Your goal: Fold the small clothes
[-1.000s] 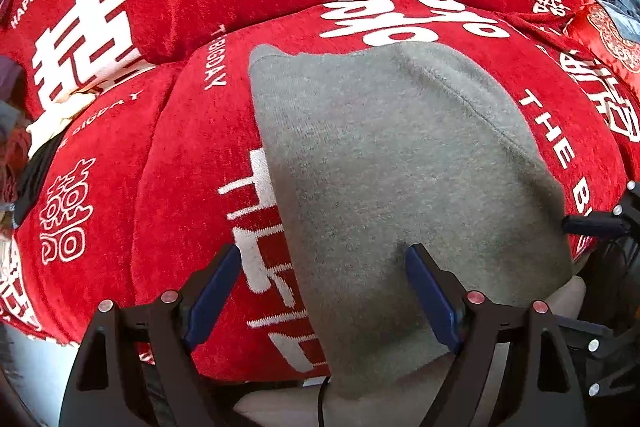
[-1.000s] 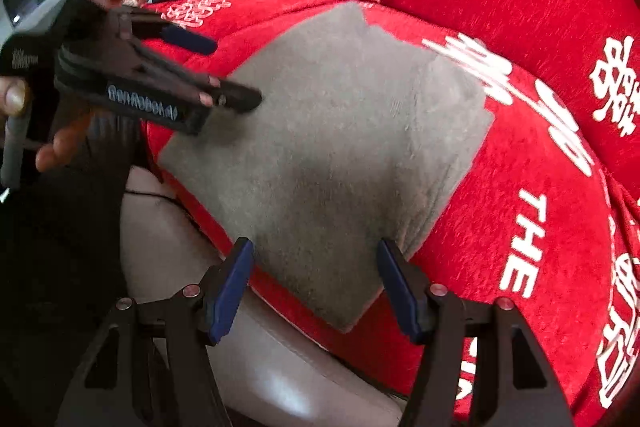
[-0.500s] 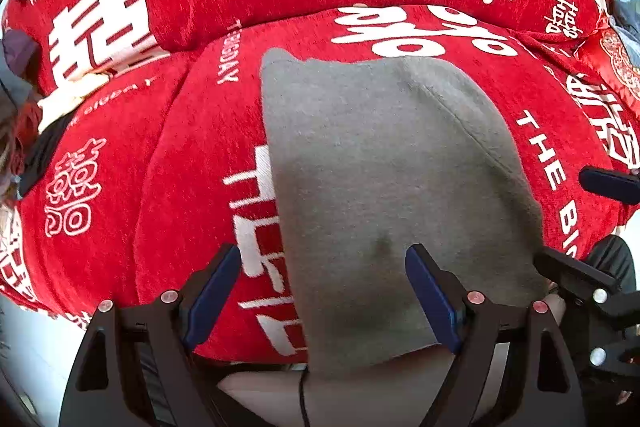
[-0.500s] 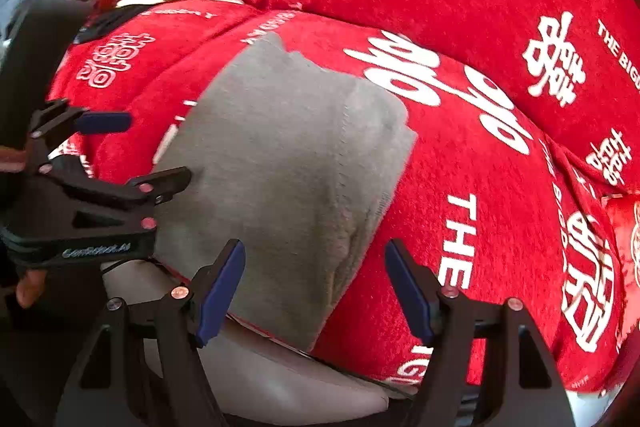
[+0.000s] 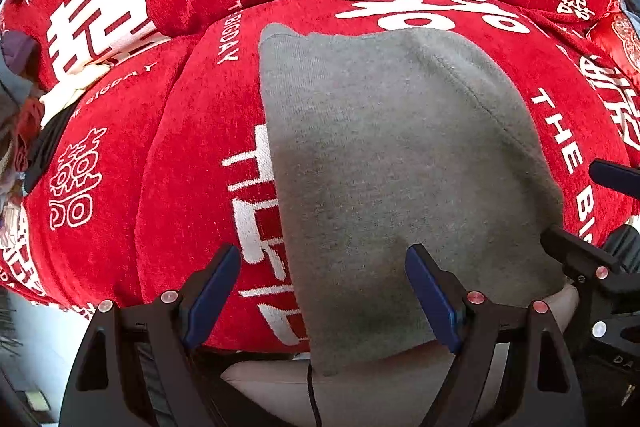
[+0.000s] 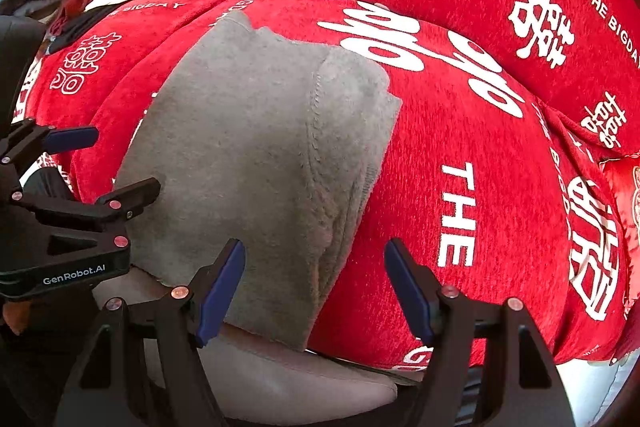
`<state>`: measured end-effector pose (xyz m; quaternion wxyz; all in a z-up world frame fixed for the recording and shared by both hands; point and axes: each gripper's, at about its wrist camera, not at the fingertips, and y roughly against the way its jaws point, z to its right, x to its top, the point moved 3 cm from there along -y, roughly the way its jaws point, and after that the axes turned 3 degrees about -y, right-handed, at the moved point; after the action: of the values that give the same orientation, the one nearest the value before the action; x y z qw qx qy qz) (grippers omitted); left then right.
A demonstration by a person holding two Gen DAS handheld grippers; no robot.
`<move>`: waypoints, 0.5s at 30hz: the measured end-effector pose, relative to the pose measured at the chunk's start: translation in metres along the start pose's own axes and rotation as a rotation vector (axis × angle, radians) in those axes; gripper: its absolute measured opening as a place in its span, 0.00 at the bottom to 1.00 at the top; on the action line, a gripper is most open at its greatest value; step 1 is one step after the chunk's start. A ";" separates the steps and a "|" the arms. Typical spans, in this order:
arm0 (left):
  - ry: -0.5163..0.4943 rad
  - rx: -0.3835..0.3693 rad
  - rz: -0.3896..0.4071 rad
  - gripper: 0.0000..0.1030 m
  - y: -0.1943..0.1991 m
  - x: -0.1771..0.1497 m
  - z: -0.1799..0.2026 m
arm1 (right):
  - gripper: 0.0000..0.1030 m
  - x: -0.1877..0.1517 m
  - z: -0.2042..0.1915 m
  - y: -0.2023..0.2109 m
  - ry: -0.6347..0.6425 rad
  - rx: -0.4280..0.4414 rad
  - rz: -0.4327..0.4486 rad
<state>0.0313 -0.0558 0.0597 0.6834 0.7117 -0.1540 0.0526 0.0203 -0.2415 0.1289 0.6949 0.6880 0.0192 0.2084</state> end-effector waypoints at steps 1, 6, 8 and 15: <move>0.003 -0.011 0.003 0.83 0.000 0.000 0.000 | 0.73 0.000 0.000 -0.001 0.000 -0.001 -0.001; 0.001 -0.014 0.005 0.83 0.000 0.002 0.001 | 0.73 0.001 0.000 -0.002 -0.005 0.000 -0.002; 0.004 -0.016 0.002 0.83 -0.001 0.002 0.001 | 0.73 0.001 0.000 -0.002 -0.007 0.001 0.000; 0.006 -0.014 -0.005 0.83 -0.003 0.003 0.003 | 0.73 0.002 0.002 -0.004 -0.015 0.001 -0.004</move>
<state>0.0349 -0.0590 0.0578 0.6890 0.7070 -0.1505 0.0518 0.0239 -0.2425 0.1260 0.6951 0.6899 0.0155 0.2019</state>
